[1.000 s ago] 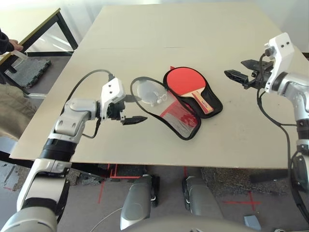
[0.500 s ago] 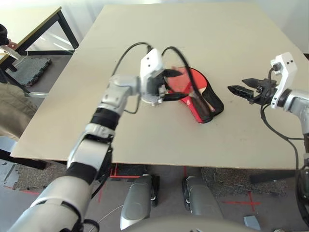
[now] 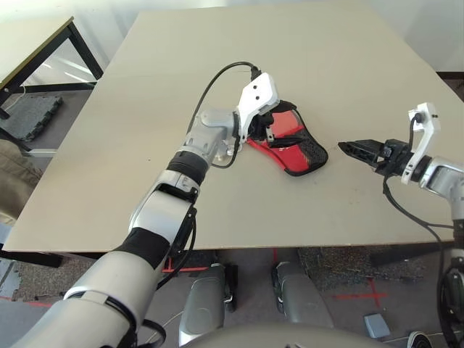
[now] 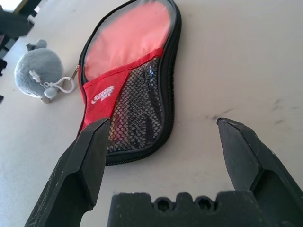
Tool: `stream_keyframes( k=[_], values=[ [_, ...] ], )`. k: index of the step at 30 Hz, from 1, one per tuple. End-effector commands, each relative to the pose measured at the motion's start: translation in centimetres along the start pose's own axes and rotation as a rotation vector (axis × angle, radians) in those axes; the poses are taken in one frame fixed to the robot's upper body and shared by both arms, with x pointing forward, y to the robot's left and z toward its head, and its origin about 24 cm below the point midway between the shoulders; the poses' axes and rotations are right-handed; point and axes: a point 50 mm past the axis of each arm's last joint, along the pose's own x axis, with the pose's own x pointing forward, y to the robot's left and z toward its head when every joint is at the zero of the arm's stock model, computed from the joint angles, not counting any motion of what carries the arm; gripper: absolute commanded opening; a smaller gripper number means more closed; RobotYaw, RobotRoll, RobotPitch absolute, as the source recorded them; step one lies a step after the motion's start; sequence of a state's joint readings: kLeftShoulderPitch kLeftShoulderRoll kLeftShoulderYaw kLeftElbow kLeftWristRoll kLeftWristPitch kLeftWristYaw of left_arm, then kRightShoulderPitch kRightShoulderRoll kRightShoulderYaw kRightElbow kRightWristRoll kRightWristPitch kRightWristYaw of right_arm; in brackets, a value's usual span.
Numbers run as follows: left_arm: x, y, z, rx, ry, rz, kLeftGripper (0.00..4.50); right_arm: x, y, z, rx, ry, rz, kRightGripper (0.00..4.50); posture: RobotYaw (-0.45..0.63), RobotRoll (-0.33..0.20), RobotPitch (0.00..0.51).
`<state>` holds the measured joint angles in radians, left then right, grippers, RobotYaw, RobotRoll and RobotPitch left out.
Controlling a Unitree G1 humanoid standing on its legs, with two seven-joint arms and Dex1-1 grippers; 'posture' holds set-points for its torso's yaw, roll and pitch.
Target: Store the ping-pong paddle in its case and zip it.
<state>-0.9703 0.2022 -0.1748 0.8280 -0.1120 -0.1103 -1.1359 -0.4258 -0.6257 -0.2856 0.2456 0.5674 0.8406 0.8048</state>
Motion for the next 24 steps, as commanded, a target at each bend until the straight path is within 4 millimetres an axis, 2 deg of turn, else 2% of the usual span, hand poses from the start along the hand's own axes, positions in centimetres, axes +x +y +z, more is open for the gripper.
stream_keyframes(
  k=[1,5,11,17,24],
  values=[
    [-1.5,-0.4,-0.4,-0.015,0.013,-0.010,4.50,1.0,0.0,-0.7,0.019,0.025,0.008,4.47,0.01,0.000,0.140],
    [-4.2,-1.1,-1.2,-0.053,0.026,0.041,4.50,2.6,0.0,-1.3,0.033,0.041,0.018,4.47,0.02,0.000,0.141],
    [-6.7,-1.7,-2.2,-0.101,0.063,0.114,4.50,3.5,0.0,-1.8,0.051,0.062,0.026,4.47,0.04,0.000,0.144],
    [-7.7,-2.2,-2.4,-0.122,0.076,0.151,4.50,4.2,0.5,-2.3,0.073,0.084,0.047,4.47,0.05,0.000,0.142],
    [-7.6,-2.4,-2.4,-0.132,0.073,0.156,4.50,4.8,1.0,-2.8,0.095,0.109,0.060,4.47,0.05,0.000,0.140]
  ],
)
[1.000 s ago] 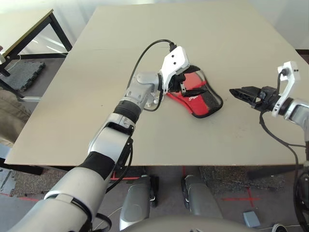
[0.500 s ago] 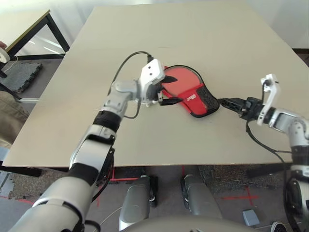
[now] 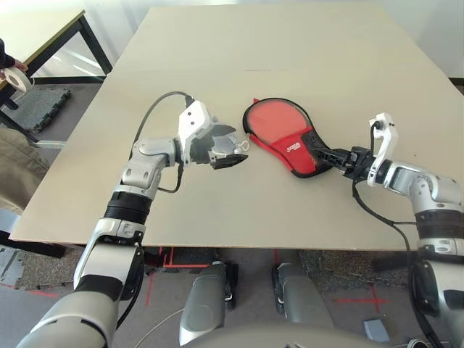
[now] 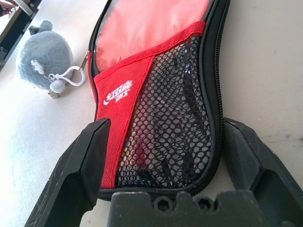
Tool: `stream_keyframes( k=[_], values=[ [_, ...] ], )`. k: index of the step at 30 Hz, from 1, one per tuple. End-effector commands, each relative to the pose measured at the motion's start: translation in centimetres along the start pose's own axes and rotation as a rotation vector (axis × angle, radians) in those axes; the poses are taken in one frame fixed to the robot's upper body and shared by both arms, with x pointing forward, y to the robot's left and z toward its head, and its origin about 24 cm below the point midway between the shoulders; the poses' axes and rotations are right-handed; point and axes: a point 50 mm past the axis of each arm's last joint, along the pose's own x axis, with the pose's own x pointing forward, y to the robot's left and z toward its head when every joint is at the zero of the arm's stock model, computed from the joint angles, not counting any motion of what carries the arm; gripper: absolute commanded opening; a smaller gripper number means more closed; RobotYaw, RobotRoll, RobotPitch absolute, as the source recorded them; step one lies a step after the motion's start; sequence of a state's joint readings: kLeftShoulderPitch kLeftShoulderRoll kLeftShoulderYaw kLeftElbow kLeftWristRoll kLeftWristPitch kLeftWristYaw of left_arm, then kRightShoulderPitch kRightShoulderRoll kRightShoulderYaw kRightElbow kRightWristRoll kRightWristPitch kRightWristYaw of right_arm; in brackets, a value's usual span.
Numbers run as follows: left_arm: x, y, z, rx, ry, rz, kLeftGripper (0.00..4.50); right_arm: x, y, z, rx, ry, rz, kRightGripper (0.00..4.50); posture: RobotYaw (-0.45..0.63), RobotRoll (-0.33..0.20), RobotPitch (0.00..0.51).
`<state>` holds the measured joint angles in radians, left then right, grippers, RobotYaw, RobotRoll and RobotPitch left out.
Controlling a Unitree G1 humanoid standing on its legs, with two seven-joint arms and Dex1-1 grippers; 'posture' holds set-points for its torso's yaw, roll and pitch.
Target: Store the ping-pong paddle in its case and zip it.
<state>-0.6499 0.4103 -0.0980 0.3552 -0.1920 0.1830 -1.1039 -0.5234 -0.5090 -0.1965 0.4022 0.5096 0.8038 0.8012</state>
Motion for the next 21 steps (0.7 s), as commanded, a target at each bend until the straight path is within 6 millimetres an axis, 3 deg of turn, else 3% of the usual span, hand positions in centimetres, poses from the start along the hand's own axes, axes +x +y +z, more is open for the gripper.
stream_keyframes(
  k=[1,4,13,21],
  values=[
    [0.0,-0.2,0.0,-0.005,-0.002,0.001,4.50,0.5,0.1,-0.9,0.035,0.051,-0.003,4.31,0.05,0.000,0.140],
    [0.0,-0.2,0.0,-0.005,-0.003,0.001,4.50,0.4,0.0,-1.1,0.062,0.062,-0.015,3.55,0.04,0.000,0.140],
    [0.0,-0.2,-0.2,-0.007,0.002,0.002,4.50,-0.2,-0.2,-1.7,0.089,0.089,-0.028,0.12,0.04,0.000,0.137],
    [-0.1,0.1,-0.2,0.000,0.008,0.008,4.50,-1.8,-0.4,-1.6,0.104,0.096,-0.031,0.05,0.03,0.000,0.131]
  ],
)
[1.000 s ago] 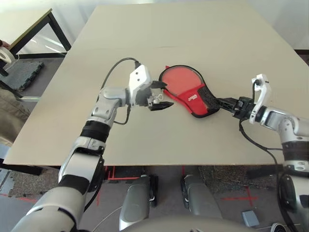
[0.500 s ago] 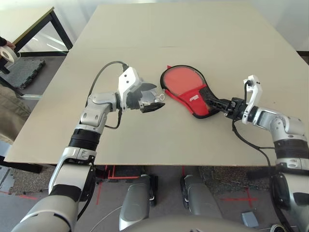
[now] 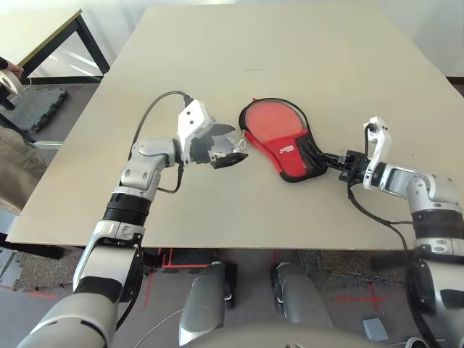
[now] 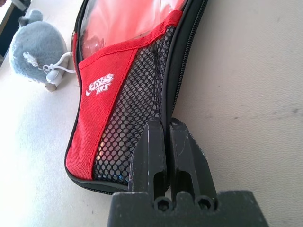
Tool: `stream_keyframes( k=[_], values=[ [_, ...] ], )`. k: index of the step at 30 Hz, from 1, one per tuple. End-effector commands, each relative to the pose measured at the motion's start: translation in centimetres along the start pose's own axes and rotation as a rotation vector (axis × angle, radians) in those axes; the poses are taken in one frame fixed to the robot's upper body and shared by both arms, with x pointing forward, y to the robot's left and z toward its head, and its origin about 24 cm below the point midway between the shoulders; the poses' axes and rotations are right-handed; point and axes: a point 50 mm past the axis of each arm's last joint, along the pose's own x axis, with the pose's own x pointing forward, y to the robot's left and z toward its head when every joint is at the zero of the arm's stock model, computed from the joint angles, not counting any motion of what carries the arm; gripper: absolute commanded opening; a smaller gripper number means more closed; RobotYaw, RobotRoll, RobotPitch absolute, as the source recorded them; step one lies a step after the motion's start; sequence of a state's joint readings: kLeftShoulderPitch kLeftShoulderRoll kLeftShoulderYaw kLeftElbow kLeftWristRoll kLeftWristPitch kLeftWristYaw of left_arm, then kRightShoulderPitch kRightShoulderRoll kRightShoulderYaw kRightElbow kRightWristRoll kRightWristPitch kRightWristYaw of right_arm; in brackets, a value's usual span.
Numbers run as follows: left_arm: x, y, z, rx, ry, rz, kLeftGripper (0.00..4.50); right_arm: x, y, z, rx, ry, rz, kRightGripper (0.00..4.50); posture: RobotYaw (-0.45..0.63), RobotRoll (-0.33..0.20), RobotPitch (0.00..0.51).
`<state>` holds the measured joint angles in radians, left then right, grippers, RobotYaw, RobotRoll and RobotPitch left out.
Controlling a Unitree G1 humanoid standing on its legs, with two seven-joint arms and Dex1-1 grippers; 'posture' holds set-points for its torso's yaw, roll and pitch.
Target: Store the ping-pong paddle in its case and zip it.
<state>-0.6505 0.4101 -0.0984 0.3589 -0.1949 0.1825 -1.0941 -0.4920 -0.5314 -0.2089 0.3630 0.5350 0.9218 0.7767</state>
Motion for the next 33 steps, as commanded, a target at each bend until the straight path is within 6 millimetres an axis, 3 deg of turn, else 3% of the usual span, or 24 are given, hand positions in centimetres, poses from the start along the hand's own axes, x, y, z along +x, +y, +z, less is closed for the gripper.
stream_keyframes(
  k=[1,16,26,33],
  values=[
    [-0.1,0.1,-0.2,0.005,0.010,-0.001,4.50,-1.1,-0.3,-0.8,0.031,0.032,-0.002,0.05,0.03,0.000,0.130],
    [-0.1,0.4,-0.1,0.012,0.008,0.003,4.50,-5.6,1.3,-2.1,0.043,0.110,0.061,0.05,0.01,0.000,0.143],
    [-0.1,0.5,-0.2,0.019,0.010,-0.003,4.50,-7.4,2.9,-4.5,0.065,0.193,0.125,0.05,-0.01,0.000,0.144],
    [0.0,0.7,0.0,0.029,0.007,-0.009,4.50,-8.7,3.0,-6.3,0.086,0.260,0.104,0.05,-0.01,0.000,0.146]
  ],
)
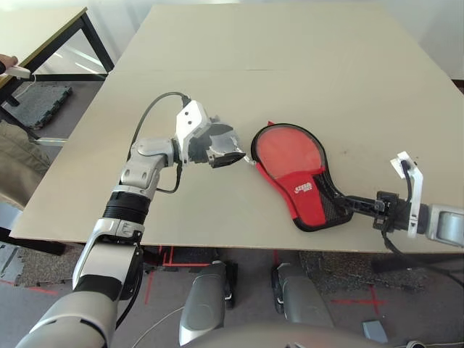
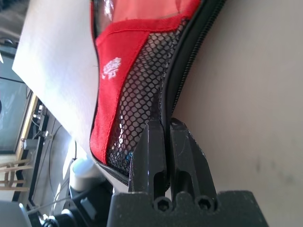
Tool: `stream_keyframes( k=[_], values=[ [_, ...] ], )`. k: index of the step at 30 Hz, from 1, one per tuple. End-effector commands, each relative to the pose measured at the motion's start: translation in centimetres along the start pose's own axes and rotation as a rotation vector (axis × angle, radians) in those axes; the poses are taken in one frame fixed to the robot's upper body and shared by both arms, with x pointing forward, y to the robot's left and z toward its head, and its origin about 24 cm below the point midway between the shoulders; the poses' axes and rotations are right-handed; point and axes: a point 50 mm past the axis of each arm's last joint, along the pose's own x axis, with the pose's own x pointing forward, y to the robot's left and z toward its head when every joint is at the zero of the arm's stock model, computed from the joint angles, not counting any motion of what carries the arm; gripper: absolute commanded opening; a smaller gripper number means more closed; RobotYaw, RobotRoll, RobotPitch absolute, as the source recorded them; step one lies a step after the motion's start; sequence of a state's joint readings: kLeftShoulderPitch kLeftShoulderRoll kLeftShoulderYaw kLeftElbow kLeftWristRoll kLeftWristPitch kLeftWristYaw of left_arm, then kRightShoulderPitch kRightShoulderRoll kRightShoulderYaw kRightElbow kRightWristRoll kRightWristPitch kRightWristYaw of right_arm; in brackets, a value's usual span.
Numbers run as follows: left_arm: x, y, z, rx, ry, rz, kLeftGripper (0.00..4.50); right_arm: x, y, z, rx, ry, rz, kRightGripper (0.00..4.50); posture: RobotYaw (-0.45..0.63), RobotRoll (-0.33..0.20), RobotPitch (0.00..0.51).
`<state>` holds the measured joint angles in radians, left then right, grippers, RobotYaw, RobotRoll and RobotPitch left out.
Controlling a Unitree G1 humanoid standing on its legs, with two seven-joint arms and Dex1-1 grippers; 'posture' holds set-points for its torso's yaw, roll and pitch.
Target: Store the ping-pong paddle in its case and zip it.
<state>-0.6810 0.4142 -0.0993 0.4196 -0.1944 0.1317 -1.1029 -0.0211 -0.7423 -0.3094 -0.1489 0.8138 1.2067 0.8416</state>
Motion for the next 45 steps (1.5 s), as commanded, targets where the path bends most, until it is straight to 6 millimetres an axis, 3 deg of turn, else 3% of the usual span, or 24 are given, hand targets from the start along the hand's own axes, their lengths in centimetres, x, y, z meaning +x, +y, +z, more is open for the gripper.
stream_keyframes(
  k=[1,10,11,17,22,25,29,35,41,45],
  values=[
    [0.0,0.1,0.0,0.008,0.013,-0.014,4.50,-0.2,0.3,-1.1,0.021,0.038,0.020,0.05,-0.01,0.000,0.147],
    [0.2,-0.2,0.3,0.006,0.004,-0.030,4.50,-0.5,0.4,-1.2,-0.020,0.036,-0.009,0.05,-0.02,0.000,0.144],
    [0.1,-0.2,0.4,0.006,0.003,-0.031,4.50,-0.9,0.6,-0.8,-0.035,0.034,0.010,0.56,-0.02,0.000,0.142],
    [-0.2,0.1,0.8,0.011,0.000,-0.023,4.50,-4.2,0.6,1.5,-0.139,0.044,0.013,2.60,-0.02,0.000,0.136],
    [-0.4,0.3,0.8,0.016,0.004,-0.012,4.50,-5.0,-0.3,4.0,-0.236,-0.009,-0.062,4.47,-0.02,0.000,0.132],
    [-0.5,0.5,0.8,0.018,0.006,-0.005,4.50,-4.2,-0.3,5.4,-0.299,-0.065,-0.061,4.47,-0.01,0.000,0.129],
    [-0.7,0.6,0.8,0.024,0.013,0.008,4.50,-0.5,1.2,6.9,-0.436,-0.036,0.021,4.47,0.00,0.000,0.127],
    [-1.1,0.9,0.7,0.028,0.026,0.028,4.50,3.4,1.2,8.5,-0.520,-0.023,0.045,4.47,0.01,0.000,0.124],
    [-1.7,1.4,0.4,0.027,0.058,0.072,4.50,6.2,0.1,9.0,-0.551,0.018,0.002,4.47,0.03,0.000,0.126],
    [-2.1,1.4,0.2,0.018,0.073,0.094,4.50,7.0,-0.3,8.6,-0.563,0.044,0.009,4.47,0.04,0.000,0.133]
  ],
)
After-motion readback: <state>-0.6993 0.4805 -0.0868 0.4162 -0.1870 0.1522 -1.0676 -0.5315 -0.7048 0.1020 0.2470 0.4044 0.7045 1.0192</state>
